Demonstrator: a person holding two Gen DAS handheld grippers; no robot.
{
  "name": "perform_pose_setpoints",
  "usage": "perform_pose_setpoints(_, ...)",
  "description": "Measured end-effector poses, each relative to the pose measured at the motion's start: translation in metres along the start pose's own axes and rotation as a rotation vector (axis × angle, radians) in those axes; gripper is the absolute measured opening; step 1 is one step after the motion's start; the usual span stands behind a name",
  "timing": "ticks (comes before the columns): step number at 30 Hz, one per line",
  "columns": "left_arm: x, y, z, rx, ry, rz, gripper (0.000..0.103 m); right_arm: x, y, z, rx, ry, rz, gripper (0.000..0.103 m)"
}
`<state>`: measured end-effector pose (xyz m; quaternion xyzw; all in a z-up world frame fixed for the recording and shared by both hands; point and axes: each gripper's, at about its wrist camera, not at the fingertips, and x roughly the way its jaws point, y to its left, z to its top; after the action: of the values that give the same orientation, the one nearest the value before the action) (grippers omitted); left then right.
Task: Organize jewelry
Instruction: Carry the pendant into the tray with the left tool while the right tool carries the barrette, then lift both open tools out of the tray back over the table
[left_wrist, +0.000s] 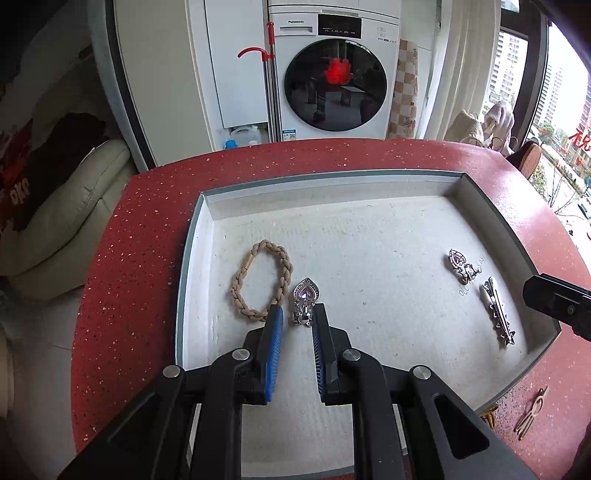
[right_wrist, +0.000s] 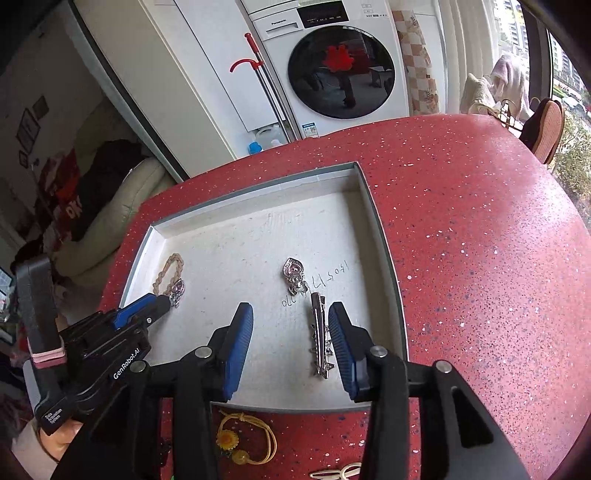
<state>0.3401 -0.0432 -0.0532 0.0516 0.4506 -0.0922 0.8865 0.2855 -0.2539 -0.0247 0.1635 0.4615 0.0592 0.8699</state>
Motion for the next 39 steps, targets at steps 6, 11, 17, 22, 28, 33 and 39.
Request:
perform_pose_setpoints(6, -0.017, 0.006, -0.001, -0.031, -0.049, 0.021, 0.103, -0.013, 0.005, -0.008, -0.007, -0.008, 0.008, 0.047)
perform_pose_setpoints(11, -0.031, 0.009, -0.002, -0.028, -0.061, 0.018, 0.103, -0.022, 0.006, -0.014, 0.001, -0.008, 0.015, 0.048)
perform_pose_setpoints(17, -0.065, 0.018, -0.019, -0.029, -0.109, 0.012, 0.103, -0.048, 0.008, -0.026, 0.02, -0.07, 0.091, 0.088)
perform_pose_setpoints(22, -0.088, 0.023, -0.048, -0.047, -0.112, 0.004, 0.103, -0.071, 0.008, -0.04, 0.034, -0.134, 0.112, 0.103)
perform_pose_setpoints(28, -0.108, 0.026, -0.086, -0.056, -0.114, 0.038, 0.103, -0.087, 0.009, -0.058, 0.042, -0.124, 0.136, 0.103)
perform_pose_setpoints(33, -0.12, 0.027, -0.114, -0.049, -0.119, 0.07, 0.103, -0.093, 0.006, -0.078, 0.048, -0.091, 0.125, 0.103)
perform_pose_setpoints(39, -0.122, 0.025, -0.136, -0.058, -0.1, 0.061, 0.103, -0.093, -0.005, -0.104, 0.063, -0.038, 0.089, 0.103)
